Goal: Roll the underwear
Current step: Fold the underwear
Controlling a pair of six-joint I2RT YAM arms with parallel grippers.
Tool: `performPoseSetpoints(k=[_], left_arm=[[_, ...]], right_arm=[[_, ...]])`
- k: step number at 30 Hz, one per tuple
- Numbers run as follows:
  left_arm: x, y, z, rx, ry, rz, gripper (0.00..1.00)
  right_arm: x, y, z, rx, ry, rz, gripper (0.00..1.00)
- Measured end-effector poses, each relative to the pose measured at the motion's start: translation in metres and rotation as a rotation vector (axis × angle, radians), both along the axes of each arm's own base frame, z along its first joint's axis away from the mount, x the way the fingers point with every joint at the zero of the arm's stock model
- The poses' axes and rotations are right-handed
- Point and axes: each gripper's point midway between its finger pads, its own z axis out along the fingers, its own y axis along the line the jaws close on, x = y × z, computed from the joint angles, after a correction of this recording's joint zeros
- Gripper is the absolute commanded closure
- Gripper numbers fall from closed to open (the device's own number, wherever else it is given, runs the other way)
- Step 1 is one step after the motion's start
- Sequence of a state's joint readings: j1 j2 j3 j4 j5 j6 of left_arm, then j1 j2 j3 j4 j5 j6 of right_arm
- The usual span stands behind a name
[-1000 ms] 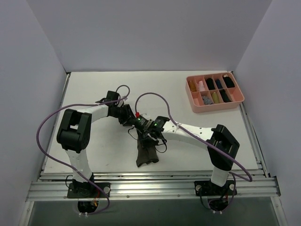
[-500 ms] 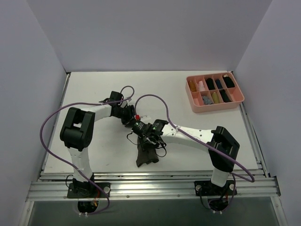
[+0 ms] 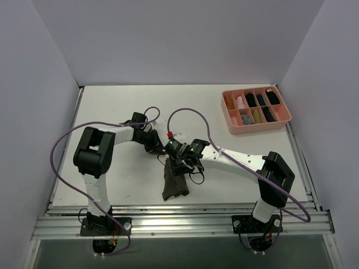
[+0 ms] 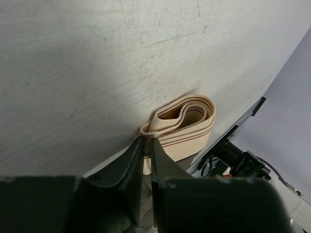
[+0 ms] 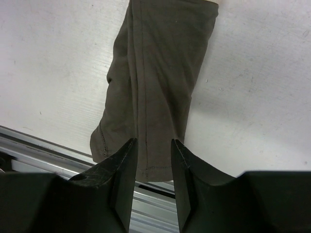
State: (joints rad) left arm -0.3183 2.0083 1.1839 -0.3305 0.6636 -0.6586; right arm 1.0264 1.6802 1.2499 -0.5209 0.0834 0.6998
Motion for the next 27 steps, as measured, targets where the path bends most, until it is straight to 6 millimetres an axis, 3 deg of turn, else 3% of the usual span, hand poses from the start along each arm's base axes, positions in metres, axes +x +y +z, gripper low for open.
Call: performPoseSetpoints(k=[6, 13, 19, 27], left_arm=[[-0.006, 0.001, -0.002, -0.007, 0.024, 0.032, 0.98], [-0.022, 0.014, -0.004, 0.058, 0.053, 0.115, 0.98], [-0.035, 0.038, -0.004, 0.169, 0.049, 0.22, 0.98], [-0.041, 0.046, -0.005, 0.203, 0.057, 0.266, 0.98]], right_arm=[[-0.007, 0.004, -0.003, 0.005, 0.003, 0.041, 0.69], [-0.027, 0.016, -0.006, -0.014, 0.0, 0.113, 0.69], [-0.034, 0.028, -0.015, -0.056, -0.017, 0.172, 0.69], [-0.042, 0.014, -0.031, -0.185, -0.041, 0.222, 0.7]])
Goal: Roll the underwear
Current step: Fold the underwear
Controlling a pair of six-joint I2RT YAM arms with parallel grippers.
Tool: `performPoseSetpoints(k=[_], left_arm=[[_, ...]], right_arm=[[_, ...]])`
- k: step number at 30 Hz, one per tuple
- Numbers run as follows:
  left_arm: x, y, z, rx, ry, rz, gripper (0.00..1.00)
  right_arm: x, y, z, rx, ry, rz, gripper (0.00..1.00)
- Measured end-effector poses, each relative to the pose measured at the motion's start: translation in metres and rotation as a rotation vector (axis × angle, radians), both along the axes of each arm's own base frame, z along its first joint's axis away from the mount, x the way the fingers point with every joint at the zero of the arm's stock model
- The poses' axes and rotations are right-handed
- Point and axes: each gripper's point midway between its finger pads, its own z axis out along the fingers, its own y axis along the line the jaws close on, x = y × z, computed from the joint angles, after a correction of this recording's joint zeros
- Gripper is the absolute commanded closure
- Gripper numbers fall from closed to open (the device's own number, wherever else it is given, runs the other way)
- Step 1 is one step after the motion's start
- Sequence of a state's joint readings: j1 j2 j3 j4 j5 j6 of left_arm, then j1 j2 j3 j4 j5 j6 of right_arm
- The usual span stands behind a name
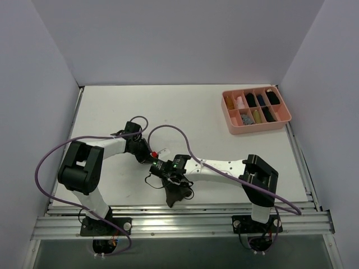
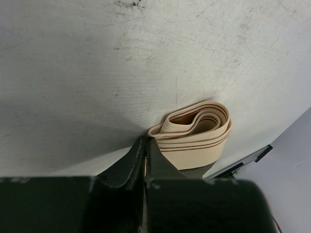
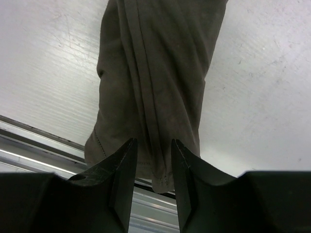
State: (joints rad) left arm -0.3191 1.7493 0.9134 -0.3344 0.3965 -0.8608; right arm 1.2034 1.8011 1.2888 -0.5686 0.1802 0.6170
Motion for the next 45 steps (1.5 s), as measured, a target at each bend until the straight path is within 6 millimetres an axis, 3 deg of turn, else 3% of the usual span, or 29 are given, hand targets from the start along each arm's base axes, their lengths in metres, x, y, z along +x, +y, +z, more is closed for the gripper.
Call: performPoseSetpoints(k=[16, 19, 23, 29, 33, 39, 45], left_arm=[[0.0, 0.001, 0.0, 0.004, 0.004, 0.002, 0.98], [0.0, 0.001, 0.0, 0.006, 0.005, 0.003, 0.98], [-0.001, 0.001, 0.0, 0.007, 0.006, 0.003, 0.98], [-0.001, 0.001, 0.0, 0.008, 0.006, 0.003, 0.98], [-0.001, 0.001, 0.0, 0.008, 0.006, 0.003, 0.98], [0.0, 0.001, -0.001, 0.008, 0.007, 0.004, 0.98], [0.0, 0.002, -0.001, 0.009, 0.008, 0.006, 0.98]], right_arm=[[-0.012, -0.014, -0.017, -0.182, -0.081, 0.076, 0.75], [-0.009, -0.018, -0.018, -0.207, -0.096, 0.074, 0.82], [-0.006, -0.021, -0.019, -0.226, -0.111, 0.071, 1.0], [-0.003, -0.02, -0.014, -0.239, -0.121, 0.072, 1.0], [-0.001, -0.012, -0.003, -0.229, -0.123, 0.086, 1.0], [0.0, 0.016, 0.024, -0.156, -0.107, 0.128, 1.0], [-0.018, 0.029, 0.02, -0.109, 0.006, 0.177, 1.0]])
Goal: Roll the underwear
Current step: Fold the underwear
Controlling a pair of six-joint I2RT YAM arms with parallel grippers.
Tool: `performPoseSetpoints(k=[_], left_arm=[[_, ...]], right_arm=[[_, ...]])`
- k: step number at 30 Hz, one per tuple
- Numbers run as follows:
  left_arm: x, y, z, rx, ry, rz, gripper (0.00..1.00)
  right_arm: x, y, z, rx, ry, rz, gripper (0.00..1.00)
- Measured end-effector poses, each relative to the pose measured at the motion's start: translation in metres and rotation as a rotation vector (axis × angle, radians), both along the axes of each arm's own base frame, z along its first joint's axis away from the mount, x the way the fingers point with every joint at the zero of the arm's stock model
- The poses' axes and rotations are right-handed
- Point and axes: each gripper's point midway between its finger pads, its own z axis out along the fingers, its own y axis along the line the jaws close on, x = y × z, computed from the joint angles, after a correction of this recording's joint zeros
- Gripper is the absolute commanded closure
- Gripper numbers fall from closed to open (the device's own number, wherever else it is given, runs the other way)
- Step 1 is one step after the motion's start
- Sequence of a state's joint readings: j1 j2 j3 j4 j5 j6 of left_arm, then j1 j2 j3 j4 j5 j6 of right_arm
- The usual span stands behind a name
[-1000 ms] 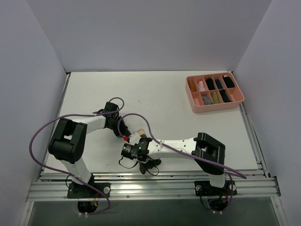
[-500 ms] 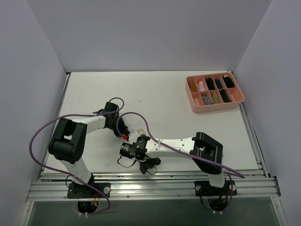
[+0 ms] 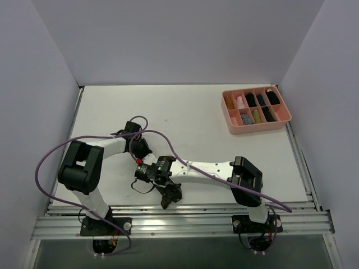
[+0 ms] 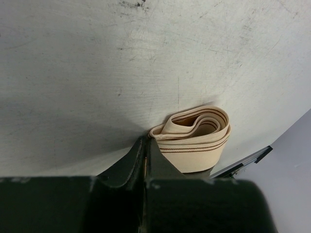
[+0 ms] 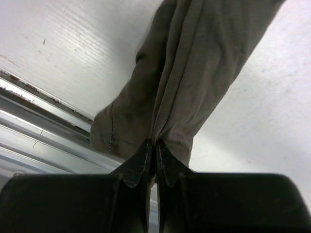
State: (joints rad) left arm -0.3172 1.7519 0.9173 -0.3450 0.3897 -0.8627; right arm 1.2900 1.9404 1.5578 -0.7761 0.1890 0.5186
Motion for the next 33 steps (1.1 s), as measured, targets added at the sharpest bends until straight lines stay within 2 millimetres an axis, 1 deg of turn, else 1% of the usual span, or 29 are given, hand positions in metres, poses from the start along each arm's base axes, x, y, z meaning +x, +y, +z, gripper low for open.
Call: performPoseSetpoints(k=[5, 9, 12, 14, 18, 24, 26, 29, 33], left_arm=[[0.0, 0.0, 0.0, -0.002, 0.003, 0.001, 0.98], [0.0, 0.0, -0.001, -0.007, 0.007, 0.001, 0.98], [0.0, 0.0, -0.001, -0.008, 0.007, 0.002, 0.98], [0.0, 0.0, -0.001, -0.008, 0.007, 0.002, 0.98], [0.0, 0.0, -0.001, -0.008, 0.007, 0.002, 0.98], [0.0, 0.0, -0.001, -0.008, 0.007, 0.001, 0.98], [0.0, 0.0, 0.0, -0.008, 0.007, 0.002, 0.98], [0.0, 0.0, -0.001, -0.008, 0.007, 0.002, 0.98], [0.0, 0.0, -0.001, -0.007, 0.007, 0.002, 0.98]], right_arm=[[-0.008, 0.0, -0.017, -0.026, 0.06, 0.002, 1.0], [-0.007, -0.001, -0.02, -0.03, 0.079, -0.009, 1.0], [0.002, 0.001, -0.017, -0.011, 0.085, -0.035, 1.0], [0.012, 0.0, -0.015, 0.003, 0.089, -0.064, 1.0], [0.03, -0.007, -0.014, 0.016, 0.099, -0.119, 1.0], [0.045, -0.014, -0.006, 0.051, 0.131, -0.155, 1.0], [0.044, -0.013, -0.004, 0.058, 0.14, -0.144, 1.0], [0.038, -0.009, -0.002, 0.077, 0.173, -0.127, 1.0], [0.028, 0.003, -0.001, 0.134, 0.229, -0.112, 1.0]])
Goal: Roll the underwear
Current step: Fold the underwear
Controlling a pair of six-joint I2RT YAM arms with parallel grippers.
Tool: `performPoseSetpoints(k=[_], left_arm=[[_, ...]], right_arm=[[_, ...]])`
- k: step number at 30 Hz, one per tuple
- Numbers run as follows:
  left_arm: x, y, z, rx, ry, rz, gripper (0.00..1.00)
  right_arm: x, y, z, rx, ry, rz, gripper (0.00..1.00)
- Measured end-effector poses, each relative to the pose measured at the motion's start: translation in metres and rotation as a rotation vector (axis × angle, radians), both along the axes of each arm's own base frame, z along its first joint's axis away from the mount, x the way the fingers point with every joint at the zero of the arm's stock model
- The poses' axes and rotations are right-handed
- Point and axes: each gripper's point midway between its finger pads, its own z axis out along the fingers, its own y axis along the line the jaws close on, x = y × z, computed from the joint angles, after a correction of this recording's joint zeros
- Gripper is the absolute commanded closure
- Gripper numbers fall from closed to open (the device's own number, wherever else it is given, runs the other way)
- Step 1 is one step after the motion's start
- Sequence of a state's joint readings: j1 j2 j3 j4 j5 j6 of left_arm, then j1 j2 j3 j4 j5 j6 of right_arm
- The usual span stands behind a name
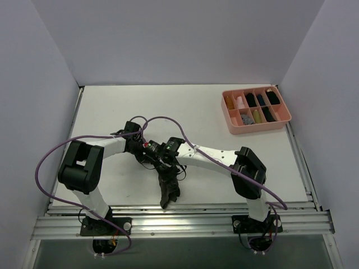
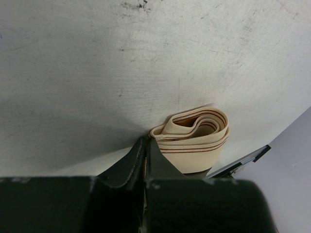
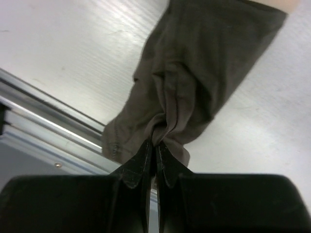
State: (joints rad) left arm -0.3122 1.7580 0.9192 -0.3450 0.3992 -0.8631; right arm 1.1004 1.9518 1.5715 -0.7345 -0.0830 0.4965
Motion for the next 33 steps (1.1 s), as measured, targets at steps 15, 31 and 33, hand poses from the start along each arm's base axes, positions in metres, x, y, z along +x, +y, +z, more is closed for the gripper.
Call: performPoseSetpoints(k=[15, 31, 33], left_arm=[[0.002, 0.0, -0.001, 0.003, 0.007, -0.004, 0.98], [0.012, -0.001, -0.001, -0.004, 0.002, -0.018, 0.98], [0.012, -0.001, -0.002, -0.004, 0.001, -0.017, 0.98]], right_arm=[[-0.032, 0.02, -0.034, 0.1, 0.097, -0.061, 1.0], [-0.026, 0.051, -0.034, 0.196, 0.104, -0.083, 1.0], [-0.024, 0.057, -0.034, 0.208, 0.104, -0.082, 1.0]])
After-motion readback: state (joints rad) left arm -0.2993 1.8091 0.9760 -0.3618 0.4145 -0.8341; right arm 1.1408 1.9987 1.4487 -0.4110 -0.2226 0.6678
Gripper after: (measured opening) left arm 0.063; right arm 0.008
